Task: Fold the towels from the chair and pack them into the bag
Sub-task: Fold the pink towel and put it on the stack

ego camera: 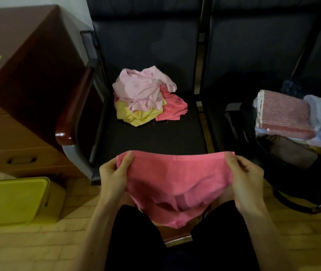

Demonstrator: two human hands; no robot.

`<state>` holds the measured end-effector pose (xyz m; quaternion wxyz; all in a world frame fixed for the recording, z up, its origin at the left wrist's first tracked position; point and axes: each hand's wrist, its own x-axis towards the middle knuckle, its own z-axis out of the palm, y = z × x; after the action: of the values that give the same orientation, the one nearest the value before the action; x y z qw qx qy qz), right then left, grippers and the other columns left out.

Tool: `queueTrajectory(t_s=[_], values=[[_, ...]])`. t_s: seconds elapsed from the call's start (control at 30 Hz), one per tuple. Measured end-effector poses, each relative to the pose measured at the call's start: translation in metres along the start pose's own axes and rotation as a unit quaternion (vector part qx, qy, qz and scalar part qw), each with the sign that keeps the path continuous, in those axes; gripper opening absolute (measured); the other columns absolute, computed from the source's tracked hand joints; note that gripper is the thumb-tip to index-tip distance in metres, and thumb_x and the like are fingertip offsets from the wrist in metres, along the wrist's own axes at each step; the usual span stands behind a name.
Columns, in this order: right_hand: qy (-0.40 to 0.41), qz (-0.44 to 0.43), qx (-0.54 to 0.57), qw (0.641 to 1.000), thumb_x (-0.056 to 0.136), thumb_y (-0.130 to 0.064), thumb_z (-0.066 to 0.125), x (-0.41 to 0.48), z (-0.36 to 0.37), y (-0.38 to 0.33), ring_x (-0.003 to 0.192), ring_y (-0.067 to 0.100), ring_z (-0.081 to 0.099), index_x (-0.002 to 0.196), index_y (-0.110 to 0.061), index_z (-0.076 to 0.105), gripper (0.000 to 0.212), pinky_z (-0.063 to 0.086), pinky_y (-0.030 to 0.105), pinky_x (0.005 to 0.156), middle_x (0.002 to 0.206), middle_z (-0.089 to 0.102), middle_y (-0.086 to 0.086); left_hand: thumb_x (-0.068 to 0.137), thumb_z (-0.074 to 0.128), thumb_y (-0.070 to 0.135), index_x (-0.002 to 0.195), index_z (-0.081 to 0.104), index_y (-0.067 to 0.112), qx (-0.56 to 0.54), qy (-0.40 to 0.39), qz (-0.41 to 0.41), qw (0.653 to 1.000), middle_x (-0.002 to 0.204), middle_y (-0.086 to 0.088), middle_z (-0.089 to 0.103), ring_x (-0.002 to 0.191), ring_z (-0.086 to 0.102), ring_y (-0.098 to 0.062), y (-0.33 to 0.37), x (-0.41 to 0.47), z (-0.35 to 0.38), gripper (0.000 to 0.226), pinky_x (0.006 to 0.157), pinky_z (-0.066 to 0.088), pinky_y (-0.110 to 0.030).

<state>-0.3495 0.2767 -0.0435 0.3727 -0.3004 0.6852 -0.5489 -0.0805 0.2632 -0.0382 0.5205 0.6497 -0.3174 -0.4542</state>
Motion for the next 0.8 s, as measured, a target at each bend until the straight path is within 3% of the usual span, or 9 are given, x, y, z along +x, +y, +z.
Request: queueTrajectory(t_s=[0.2, 0.3, 0.37, 0.5, 0.63, 0.8], values=[[-0.084, 0.020, 0.022, 0.996, 0.088, -0.026, 0.070, -0.022, 0.013, -0.014, 0.087, 0.019, 0.073, 0.093, -0.013, 0.076, 0.015, 0.059, 0.041, 0.083, 0.086, 0.076, 0.002, 0.094, 0.065, 0.027, 0.088, 0.077, 0.019, 0.022, -0.048, 0.016, 0.998, 0.084, 0.000, 0.077, 0.083, 0.073, -0.013, 0.002, -0.010, 0.017, 0.015, 0.069, 0.056, -0.027], [-0.121, 0.001, 0.019, 0.992, 0.089, -0.020, 0.070, -0.031, 0.021, -0.023, 0.084, 0.020, 0.074, 0.086, -0.020, 0.076, 0.007, 0.061, 0.040, 0.078, 0.082, 0.076, 0.001, 0.094, 0.066, 0.022, 0.089, 0.078, 0.014, 0.021, -0.081, 0.026, 0.996, 0.083, -0.004, 0.077, 0.080, 0.074, -0.016, 0.007, -0.019, 0.030, 0.015, 0.066, 0.058, -0.026], [-0.156, -0.015, 0.024, 0.987, 0.089, -0.017, 0.069, -0.038, 0.027, -0.027, 0.082, 0.020, 0.074, 0.082, -0.025, 0.076, 0.012, 0.060, 0.044, 0.077, 0.082, 0.076, 0.002, 0.093, 0.066, 0.017, 0.087, 0.078, 0.014, 0.012, -0.100, 0.042, 0.994, 0.081, -0.004, 0.077, 0.078, 0.074, -0.016, 0.011, -0.025, 0.039, 0.014, 0.064, 0.057, -0.025], [-0.216, -0.030, 0.010, 0.976, 0.090, -0.023, 0.067, -0.048, 0.039, -0.032, 0.088, 0.014, 0.073, 0.092, -0.023, 0.077, 0.010, 0.061, 0.041, 0.079, 0.089, 0.077, -0.001, 0.093, 0.065, 0.018, 0.091, 0.078, 0.020, 0.037, -0.157, 0.080, 0.984, 0.084, 0.003, 0.077, 0.080, 0.074, -0.015, 0.018, -0.035, 0.052, 0.013, 0.070, 0.060, -0.027], [-0.250, -0.049, -0.002, 0.967, 0.092, -0.023, 0.063, -0.053, 0.044, -0.035, 0.089, 0.012, 0.073, 0.104, -0.019, 0.075, 0.017, 0.061, 0.033, 0.078, 0.092, 0.076, -0.002, 0.095, 0.064, 0.018, 0.101, 0.077, 0.015, 0.062, -0.181, 0.107, 0.976, 0.088, 0.004, 0.077, 0.083, 0.074, -0.013, 0.021, -0.038, 0.056, 0.015, 0.073, 0.061, -0.030], [-0.254, -0.061, -0.004, 0.965, 0.094, -0.022, 0.062, -0.054, 0.043, -0.035, 0.088, 0.015, 0.074, 0.105, -0.019, 0.074, 0.017, 0.061, 0.038, 0.078, 0.090, 0.076, 0.000, 0.095, 0.063, 0.020, 0.110, 0.075, 0.014, 0.073, -0.198, 0.114, 0.971, 0.096, 0.005, 0.076, 0.090, 0.073, -0.011, 0.018, -0.040, 0.055, 0.020, 0.079, 0.060, -0.031]])
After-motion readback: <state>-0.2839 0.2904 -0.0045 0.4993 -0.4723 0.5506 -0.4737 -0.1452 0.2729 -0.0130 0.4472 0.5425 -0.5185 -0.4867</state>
